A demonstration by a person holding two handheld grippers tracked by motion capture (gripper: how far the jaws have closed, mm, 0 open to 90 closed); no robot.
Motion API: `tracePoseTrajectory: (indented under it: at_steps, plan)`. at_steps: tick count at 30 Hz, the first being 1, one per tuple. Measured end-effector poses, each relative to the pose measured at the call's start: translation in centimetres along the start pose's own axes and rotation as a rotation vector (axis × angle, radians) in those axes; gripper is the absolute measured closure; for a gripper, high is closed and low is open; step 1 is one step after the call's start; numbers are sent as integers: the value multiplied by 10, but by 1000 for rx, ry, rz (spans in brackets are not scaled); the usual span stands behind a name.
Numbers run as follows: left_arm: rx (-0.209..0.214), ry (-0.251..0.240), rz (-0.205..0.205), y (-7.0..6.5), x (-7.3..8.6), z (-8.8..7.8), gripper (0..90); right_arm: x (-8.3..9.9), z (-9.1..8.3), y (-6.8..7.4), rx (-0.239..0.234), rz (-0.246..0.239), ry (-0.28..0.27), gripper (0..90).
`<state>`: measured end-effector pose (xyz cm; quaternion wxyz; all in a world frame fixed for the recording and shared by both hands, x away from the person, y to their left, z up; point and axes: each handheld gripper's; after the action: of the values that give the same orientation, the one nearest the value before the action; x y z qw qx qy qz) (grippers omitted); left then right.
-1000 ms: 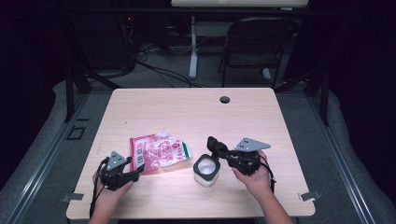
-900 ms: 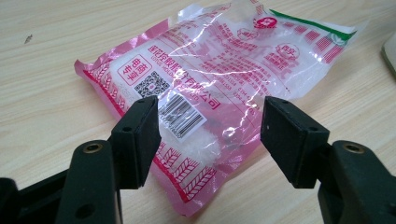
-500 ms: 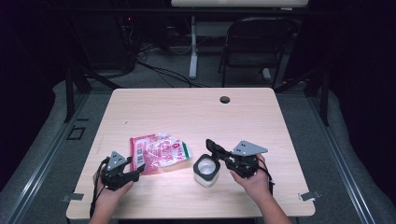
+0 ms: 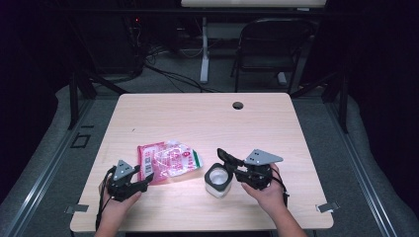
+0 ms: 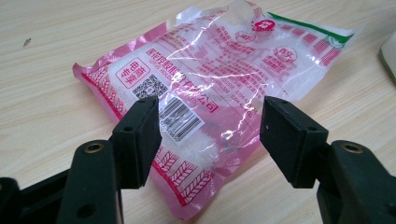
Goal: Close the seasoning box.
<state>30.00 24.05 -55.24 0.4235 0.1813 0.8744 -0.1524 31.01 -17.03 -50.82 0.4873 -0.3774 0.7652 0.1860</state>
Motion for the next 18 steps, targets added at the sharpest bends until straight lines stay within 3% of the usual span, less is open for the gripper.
tracePoseTrajectory:
  at_steps: [7,18]
  plan:
    - [3,-15,-4,2,-2,-1,383,-4,0,3,-15,20,19,558]
    - [8,-29,-11,2,-5,1,387,-5,-2,9,-23,32,28,479]
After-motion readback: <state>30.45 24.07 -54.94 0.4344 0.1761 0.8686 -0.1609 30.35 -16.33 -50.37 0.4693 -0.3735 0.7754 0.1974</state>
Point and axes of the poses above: each handheld gripper's, and its own axes: z roughly forward along the jaws, x roughly out of its underside, y roughly to its left, and after that the axes turned 7 degrees about -z, right-handed
